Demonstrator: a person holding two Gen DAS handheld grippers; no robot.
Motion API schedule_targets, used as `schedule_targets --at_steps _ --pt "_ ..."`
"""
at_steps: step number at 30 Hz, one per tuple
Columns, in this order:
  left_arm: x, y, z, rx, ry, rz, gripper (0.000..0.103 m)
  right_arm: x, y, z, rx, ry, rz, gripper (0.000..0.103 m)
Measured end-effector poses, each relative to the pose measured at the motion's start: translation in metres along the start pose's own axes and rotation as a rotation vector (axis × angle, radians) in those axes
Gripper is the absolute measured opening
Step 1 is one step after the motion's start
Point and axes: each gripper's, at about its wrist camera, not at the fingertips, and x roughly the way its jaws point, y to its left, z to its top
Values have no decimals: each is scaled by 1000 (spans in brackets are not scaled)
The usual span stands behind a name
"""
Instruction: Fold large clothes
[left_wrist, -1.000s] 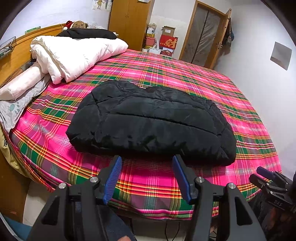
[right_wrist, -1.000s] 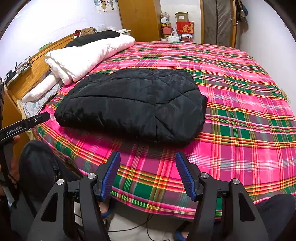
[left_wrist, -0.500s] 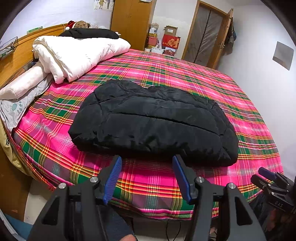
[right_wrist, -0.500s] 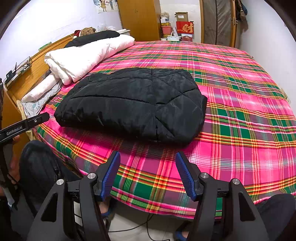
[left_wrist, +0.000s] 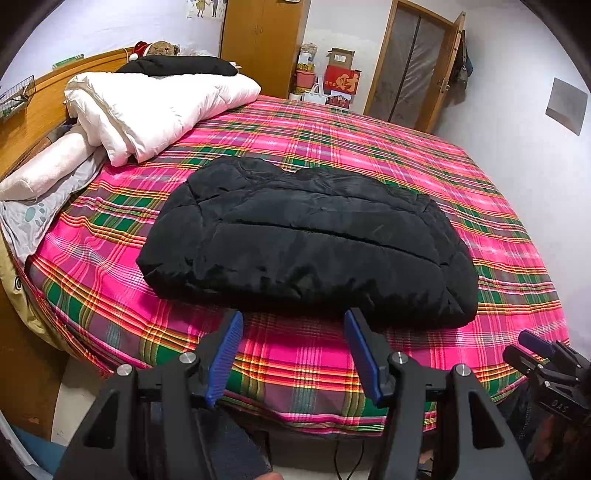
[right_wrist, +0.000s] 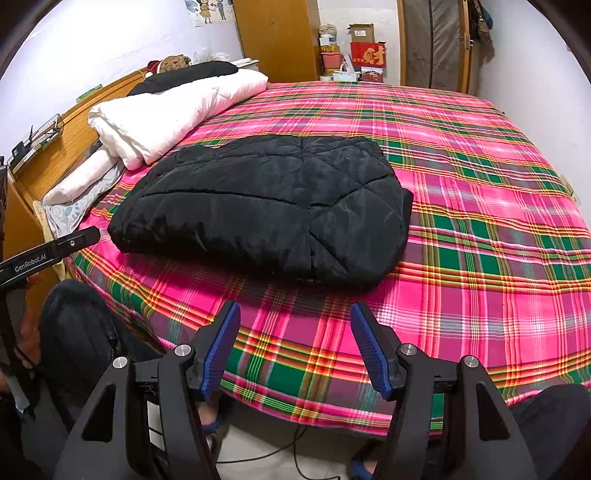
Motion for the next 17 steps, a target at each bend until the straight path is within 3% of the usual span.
schedule_targets --at_steps 17 --pt "3 0 1 -5 3 10 59 -1 1 0 11 -6 1 62"
